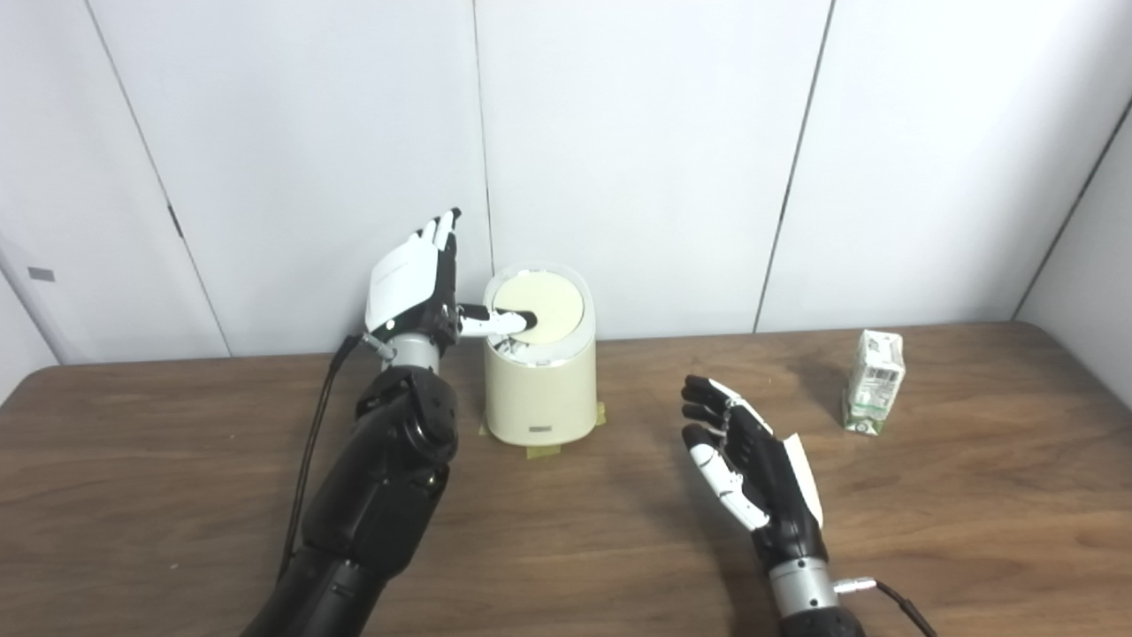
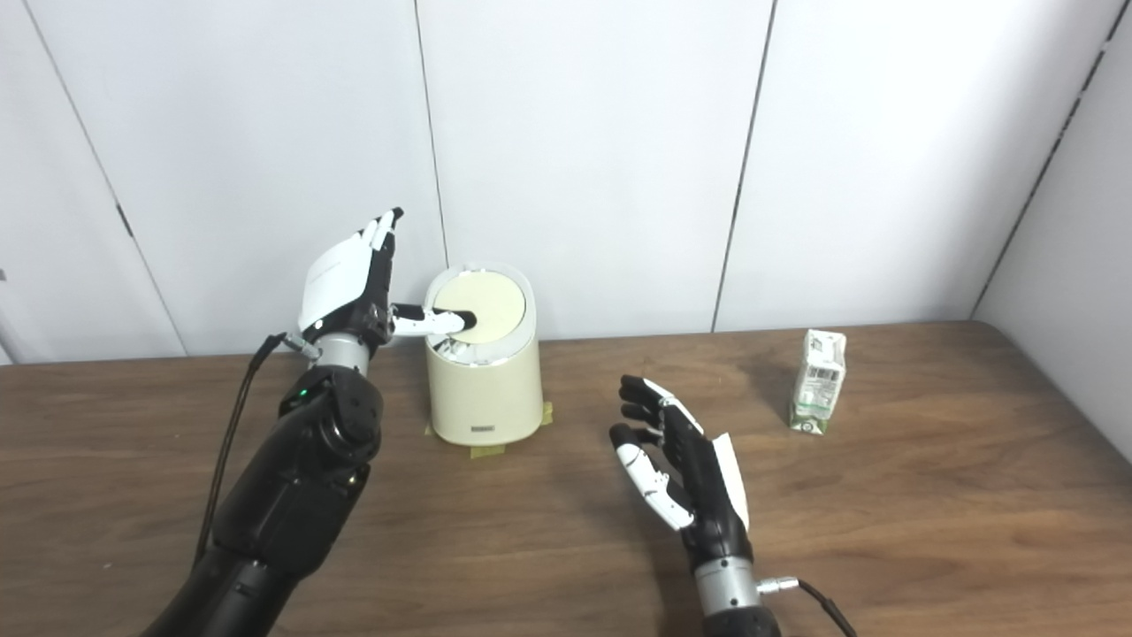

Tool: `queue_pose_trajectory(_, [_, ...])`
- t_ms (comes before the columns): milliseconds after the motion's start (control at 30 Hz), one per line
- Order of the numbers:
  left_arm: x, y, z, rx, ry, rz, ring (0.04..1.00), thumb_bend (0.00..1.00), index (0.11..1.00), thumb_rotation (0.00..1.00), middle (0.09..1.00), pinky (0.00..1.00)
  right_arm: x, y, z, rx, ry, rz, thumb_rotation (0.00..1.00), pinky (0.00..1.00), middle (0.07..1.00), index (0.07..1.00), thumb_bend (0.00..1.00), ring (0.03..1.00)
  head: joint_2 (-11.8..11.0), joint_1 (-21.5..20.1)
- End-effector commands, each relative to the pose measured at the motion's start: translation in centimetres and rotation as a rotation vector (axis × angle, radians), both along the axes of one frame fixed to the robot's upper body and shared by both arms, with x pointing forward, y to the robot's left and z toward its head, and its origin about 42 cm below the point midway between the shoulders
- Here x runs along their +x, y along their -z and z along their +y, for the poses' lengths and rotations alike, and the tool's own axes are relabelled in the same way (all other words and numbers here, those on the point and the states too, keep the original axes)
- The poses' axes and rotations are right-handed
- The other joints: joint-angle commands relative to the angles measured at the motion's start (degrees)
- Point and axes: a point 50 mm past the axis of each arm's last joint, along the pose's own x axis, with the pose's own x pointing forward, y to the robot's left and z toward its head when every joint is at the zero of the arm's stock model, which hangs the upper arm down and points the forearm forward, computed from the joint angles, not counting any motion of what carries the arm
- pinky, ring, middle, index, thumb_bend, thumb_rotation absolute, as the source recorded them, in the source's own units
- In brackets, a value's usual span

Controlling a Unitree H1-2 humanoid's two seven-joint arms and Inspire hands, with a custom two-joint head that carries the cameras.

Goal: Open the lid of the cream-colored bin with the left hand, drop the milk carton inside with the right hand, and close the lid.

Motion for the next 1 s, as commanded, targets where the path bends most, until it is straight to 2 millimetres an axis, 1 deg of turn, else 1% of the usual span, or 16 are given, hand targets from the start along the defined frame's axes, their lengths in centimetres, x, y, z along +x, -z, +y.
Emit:
queue_pose_trajectory(0, [0.8, -3.7, -1.1, 0.003, 0.015, -0.113, 1.000, 0.93, 1.000, 0.24, 1.000, 1.00, 0.0, 0.2, -0.3, -0.008, 0.009, -0.011, 0.64, 0.68, 0.806, 0.790, 0.21, 0.785, 0.0, -0.1])
queue_pose_trajectory(100, [0.7, -3.8, -1.1, 0.024, 0.019, -0.111, 1.000, 0.94, 1.000, 0.24, 1.000, 1.00, -0.1, 0.2, -0.3, -0.009, 0.009, -0.010, 0.62, 0.68, 0.806, 0.790, 0.21, 0.784, 0.1, -0.2])
queue_pose_trajectory(167, [0.7, -3.8, -1.1, 0.060, 0.015, -0.112, 1.000, 0.96, 1.000, 0.22, 1.000, 1.00, -0.1, 0.2, -0.3, -0.010, 0.007, -0.014, 0.61, 0.68, 0.806, 0.791, 0.21, 0.785, 0.2, -0.2])
queue_pose_trajectory(267, [1.0, -3.5, -0.6, 0.255, -0.018, -0.106, 1.000, 0.99, 1.000, 0.21, 1.000, 1.00, -0.1, 0.3, -0.4, -0.003, 0.009, -0.011, 0.61, 0.69, 0.808, 0.794, 0.21, 0.788, 0.1, -0.1])
queue_pose_trajectory(333, [1.2, -3.1, -0.1, 0.396, -0.048, -0.101, 1.000, 1.00, 1.000, 0.20, 1.000, 1.00, -0.1, 0.3, -0.4, 0.001, 0.013, -0.013, 0.61, 0.69, 0.806, 0.791, 0.22, 0.786, 0.1, -0.2])
queue_pose_trajectory(400, [1.4, -2.6, 0.4, 0.490, -0.079, -0.091, 1.000, 1.00, 1.000, 0.15, 1.000, 1.00, -0.2, 0.2, -0.4, -0.001, 0.015, -0.015, 0.60, 0.68, 0.804, 0.788, 0.21, 0.781, 0.1, -0.2])
queue_pose_trajectory(433, [1.4, -2.4, 0.6, 0.524, -0.092, -0.084, 1.000, 1.00, 1.000, 0.14, 1.000, 1.00, -0.2, 0.2, -0.4, -0.005, 0.014, -0.016, 0.60, 0.68, 0.804, 0.788, 0.21, 0.780, 0.1, -0.2])
queue_pose_trajectory(500, [1.6, -1.7, 1.1, 0.584, -0.119, -0.065, 1.000, 1.00, 1.000, 0.13, 1.000, 1.00, -0.2, 0.1, -0.5, -0.009, 0.015, -0.016, 0.61, 0.68, 0.806, 0.790, 0.21, 0.783, 0.2, -0.1])
queue_pose_trajectory(600, [1.7, -0.8, 1.7, 0.626, -0.144, -0.050, 1.000, 0.99, 1.000, 0.06, 1.000, 1.00, -0.2, 0.1, -0.6, -0.019, 0.019, -0.013, 0.61, 0.69, 0.806, 0.792, 0.21, 0.787, 0.1, -0.1])
queue_pose_trajectory(700, [1.7, 0.0, 2.4, 0.642, -0.149, -0.033, 1.000, 0.94, 1.000, 0.01, 1.000, 1.00, -0.2, 0.1, -0.6, -0.019, 0.019, -0.016, 0.60, 0.69, 0.806, 0.792, 0.20, 0.787, 0.2, -0.1])
queue_pose_trajectory(800, [1.7, 0.4, 2.7, 0.616, -0.152, -0.029, 1.000, 0.97, 1.000, 0.13, 1.000, 1.00, -0.3, 0.1, -0.6, -0.011, 0.017, -0.013, 0.59, 0.70, 0.808, 0.792, 0.21, 0.790, 0.3, -0.2])
queue_pose_trajectory(833, [1.7, 0.3, 2.8, 0.585, -0.153, -0.026, 1.000, 0.93, 1.000, 0.24, 1.000, 1.00, -0.3, 0.1, -0.6, -0.016, 0.016, -0.016, 0.59, 0.70, 0.807, 0.794, 0.20, 0.790, 0.3, -0.2])
queue_pose_trajectory(867, [1.6, 0.3, 2.8, 0.563, -0.152, -0.024, 1.000, 0.82, 1.000, 0.49, 1.000, 1.00, -0.3, 0.1, -0.6, -0.020, 0.015, -0.018, 0.59, 0.70, 0.806, 0.793, 0.20, 0.789, 0.3, -0.3])
queue_pose_trajectory(900, [1.6, 0.1, 2.8, 0.521, -0.150, -0.022, 1.000, 0.76, 1.000, 0.65, 1.000, 1.00, -0.3, 0.1, -0.6, -0.018, 0.014, -0.018, 0.60, 0.70, 0.806, 0.793, 0.20, 0.789, 0.3, -0.3])
queue_pose_trajectory(933, [1.5, 0.0, 2.7, 0.440, -0.131, -0.028, 1.000, 0.71, 1.000, 0.82, 1.000, 1.00, -0.3, 0.1, -0.6, -0.014, 0.015, -0.015, 0.60, 0.70, 0.806, 0.793, 0.20, 0.789, 0.3, -0.3])
queue_pose_trajectory(967, [1.4, -0.2, 2.7, 0.324, -0.108, -0.039, 1.000, 0.67, 1.000, 0.91, 1.000, 1.00, -0.3, 0.1, -0.6, -0.010, 0.014, -0.014, 0.60, 0.70, 0.806, 0.792, 0.20, 0.790, 0.3, -0.2])
